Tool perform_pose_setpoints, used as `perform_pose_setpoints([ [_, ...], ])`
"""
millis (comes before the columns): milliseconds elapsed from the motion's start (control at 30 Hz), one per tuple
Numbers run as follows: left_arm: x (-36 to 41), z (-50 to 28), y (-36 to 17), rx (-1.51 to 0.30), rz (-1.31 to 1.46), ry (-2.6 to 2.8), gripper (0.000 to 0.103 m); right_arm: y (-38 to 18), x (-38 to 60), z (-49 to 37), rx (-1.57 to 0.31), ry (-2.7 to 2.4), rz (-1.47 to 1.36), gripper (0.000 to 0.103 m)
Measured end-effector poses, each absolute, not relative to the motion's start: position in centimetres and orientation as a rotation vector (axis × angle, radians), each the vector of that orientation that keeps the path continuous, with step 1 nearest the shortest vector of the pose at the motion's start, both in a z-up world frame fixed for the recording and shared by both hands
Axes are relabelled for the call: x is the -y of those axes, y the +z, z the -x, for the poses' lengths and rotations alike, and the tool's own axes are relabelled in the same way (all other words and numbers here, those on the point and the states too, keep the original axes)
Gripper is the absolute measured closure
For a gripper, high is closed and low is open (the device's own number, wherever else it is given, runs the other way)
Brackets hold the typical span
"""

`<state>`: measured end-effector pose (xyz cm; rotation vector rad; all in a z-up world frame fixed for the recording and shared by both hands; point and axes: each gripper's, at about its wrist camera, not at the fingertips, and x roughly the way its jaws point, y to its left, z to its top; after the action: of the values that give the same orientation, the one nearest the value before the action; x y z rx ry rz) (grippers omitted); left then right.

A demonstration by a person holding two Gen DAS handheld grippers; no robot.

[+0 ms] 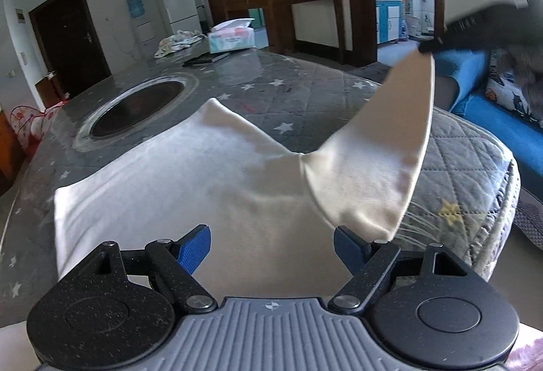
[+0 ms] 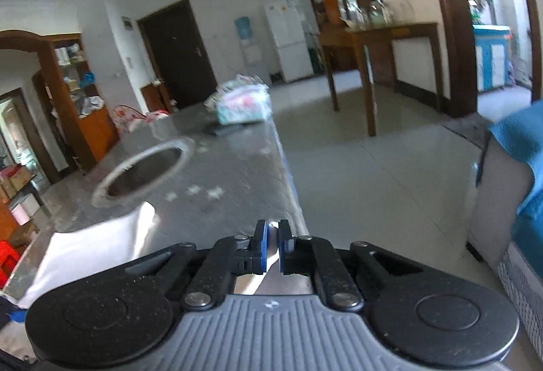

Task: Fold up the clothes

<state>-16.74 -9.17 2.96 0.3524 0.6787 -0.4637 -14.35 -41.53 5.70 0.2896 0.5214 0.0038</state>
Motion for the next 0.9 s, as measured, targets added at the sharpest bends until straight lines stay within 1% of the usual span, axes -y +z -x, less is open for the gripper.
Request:
perform_pose_setpoints([
  [200, 9.9, 17.2, 2.1, -0.675, -0.362, -0.5, 0.021, 9.0, 39.4, 14.0, -0.473, 0.074, -0.246, 0.098],
  [400, 8.7, 17.4, 3.0, -0.646, -0.323, -0.511, 0.02, 12.5, 35.4, 13.5, -0.435, 0.187, -0.171, 0.098],
  [667, 1.7, 17.8, 5.4, -0.6, -0.234, -0.358, 0.02, 15.2, 27.6, 12.1, -0.419, 0.365, -0.051, 0.098],
  [900, -5.3, 18.7, 5.7, -0.596, -0.133, -0.176, 0.02, 14.8, 20.1, 11.6, -0.465, 0.542, 0.053, 0.098],
])
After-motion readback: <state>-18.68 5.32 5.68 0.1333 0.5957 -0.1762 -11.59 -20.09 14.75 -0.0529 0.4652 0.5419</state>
